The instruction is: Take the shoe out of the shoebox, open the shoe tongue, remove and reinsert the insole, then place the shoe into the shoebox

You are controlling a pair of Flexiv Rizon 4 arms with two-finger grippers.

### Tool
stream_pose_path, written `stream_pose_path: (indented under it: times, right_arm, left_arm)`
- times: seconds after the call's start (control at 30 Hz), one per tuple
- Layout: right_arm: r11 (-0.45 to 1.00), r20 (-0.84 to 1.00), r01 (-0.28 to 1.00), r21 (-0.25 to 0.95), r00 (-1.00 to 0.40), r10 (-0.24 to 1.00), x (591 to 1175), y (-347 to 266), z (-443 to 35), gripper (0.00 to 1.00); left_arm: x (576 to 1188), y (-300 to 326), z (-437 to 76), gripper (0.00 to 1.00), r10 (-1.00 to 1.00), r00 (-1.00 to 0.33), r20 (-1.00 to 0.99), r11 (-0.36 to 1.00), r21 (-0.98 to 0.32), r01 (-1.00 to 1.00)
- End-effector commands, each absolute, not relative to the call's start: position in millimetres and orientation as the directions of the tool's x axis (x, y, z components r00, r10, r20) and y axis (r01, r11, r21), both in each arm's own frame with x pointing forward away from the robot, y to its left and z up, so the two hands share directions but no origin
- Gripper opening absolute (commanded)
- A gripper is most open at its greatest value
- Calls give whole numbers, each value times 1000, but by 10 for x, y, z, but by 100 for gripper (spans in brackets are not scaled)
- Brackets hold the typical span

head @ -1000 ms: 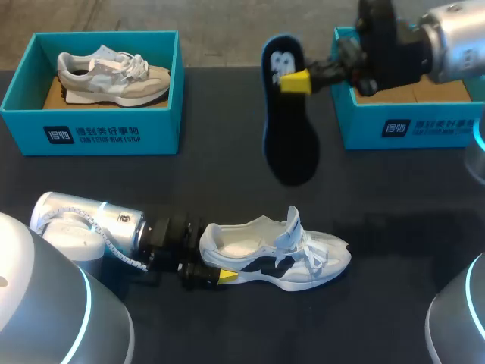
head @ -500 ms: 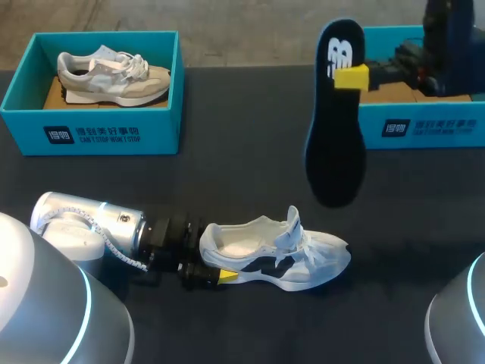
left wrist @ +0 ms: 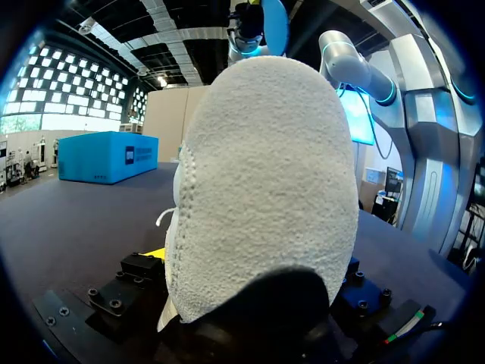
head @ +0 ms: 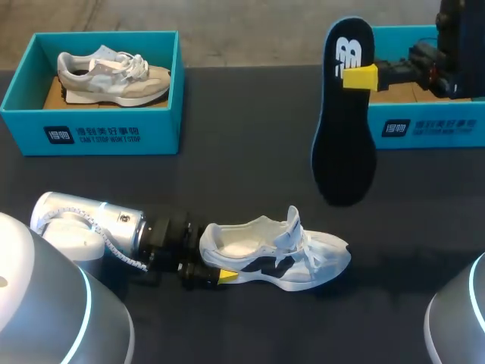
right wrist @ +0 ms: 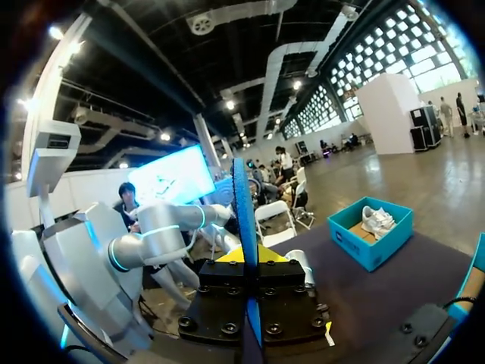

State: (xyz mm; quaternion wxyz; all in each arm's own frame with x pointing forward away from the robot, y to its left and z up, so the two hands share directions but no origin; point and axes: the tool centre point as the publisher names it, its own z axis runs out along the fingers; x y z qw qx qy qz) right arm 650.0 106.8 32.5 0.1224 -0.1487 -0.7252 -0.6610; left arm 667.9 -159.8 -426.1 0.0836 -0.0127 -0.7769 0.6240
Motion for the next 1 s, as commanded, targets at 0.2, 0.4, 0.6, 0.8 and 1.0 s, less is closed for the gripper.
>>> stream_pose_path:
  times: [0.2,0.4,0.6,0.8,1.0]
  right_arm:
    - [31,431,434,900,-899,76,6266,817,721,0]
    - [19,470,475,880,-876,111,6046,773,880,0]
    - [14,493,499,867,-860,130,5871,801,920,0]
    - [12,508,516,857,-847,156,5714,687,970,0]
    - [5,535,543,840,-830,160,5603,627,1061,0]
  left_arm:
    - [6690,-1597,-4286,0,123,-986,114,220,-972,-85]
    - [6690,-1597,-4286,0,123,-986,114,220,-972,-85]
    - [6690,-1597,-4286,0,123,-986,114,220,-972,-85]
    - [6690,-1597,-4286,0,123,-986,114,220,-972,-85]
    - [6690,-1597,-4286,0,123,-986,114,220,-972,-85]
